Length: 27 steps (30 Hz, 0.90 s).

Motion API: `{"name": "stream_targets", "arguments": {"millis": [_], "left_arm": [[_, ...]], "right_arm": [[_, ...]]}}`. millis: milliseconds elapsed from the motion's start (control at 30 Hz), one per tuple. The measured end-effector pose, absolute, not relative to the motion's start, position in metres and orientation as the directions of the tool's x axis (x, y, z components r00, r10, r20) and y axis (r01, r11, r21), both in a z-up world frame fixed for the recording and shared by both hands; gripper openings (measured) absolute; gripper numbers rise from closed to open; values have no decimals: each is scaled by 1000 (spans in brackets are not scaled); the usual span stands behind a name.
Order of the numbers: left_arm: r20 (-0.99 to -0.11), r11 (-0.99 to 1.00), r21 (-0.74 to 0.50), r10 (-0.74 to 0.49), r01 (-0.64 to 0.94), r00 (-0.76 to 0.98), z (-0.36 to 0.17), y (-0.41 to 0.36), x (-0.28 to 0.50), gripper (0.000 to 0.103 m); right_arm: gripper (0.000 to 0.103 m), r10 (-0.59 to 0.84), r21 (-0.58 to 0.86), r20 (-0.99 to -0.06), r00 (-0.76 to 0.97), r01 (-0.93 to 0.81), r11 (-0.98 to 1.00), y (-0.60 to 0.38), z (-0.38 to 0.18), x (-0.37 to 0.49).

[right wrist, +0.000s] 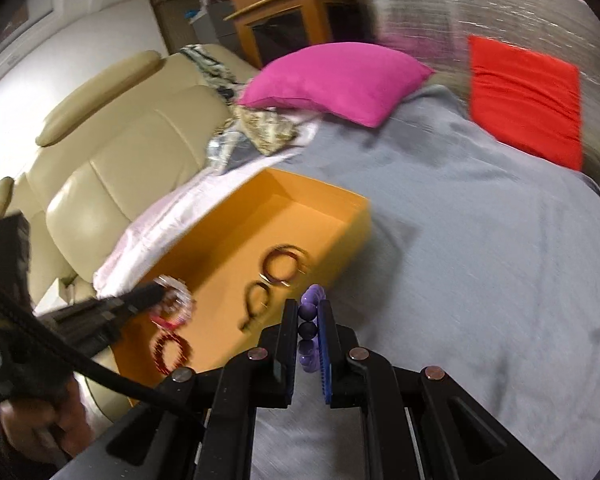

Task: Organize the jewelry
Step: 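Lower both bracelets into the orange box and open both tools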

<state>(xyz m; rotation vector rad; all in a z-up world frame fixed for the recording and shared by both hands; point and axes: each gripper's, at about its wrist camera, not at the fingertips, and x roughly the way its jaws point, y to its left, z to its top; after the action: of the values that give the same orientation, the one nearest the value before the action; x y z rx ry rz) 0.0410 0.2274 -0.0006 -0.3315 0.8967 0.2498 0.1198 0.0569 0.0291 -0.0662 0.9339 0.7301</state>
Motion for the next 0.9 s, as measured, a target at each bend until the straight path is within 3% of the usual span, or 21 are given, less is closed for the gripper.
{"name": "stream_targets", "arguments": {"millis": [400,900], "left_arm": [[-826,889,-158,120,-430,551,-25,260,50,7],[-842,872,-140,144,-470,519,-39,276,64,7]], "right_arm": [[10,560,306,-789,252,-630,714,144,1,153],[10,483,251,-853,198,-655,712,181,-33,178]]}}
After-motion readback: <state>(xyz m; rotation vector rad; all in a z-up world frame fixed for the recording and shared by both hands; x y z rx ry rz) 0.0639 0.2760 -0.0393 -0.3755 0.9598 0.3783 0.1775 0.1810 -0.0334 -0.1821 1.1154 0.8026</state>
